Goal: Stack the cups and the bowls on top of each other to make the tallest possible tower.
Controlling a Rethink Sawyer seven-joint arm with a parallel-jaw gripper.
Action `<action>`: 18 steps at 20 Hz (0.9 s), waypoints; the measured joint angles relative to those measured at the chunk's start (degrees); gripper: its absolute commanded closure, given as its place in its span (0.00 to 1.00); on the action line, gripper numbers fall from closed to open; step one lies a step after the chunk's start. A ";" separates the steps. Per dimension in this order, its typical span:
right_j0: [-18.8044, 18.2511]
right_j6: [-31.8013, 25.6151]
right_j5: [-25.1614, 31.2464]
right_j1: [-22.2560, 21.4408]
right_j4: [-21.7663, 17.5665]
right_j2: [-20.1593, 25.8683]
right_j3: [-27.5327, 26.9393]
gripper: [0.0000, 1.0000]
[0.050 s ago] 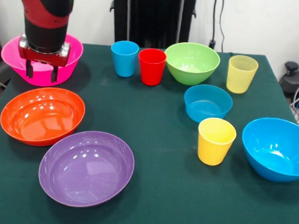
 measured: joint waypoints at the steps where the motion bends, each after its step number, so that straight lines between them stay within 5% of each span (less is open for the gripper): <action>1: -0.07 0.00 -0.01 -0.26 0.19 0.05 0.10 0.00; 18: -0.46 0.00 0.00 -5.84 2.64 0.82 0.50 0.00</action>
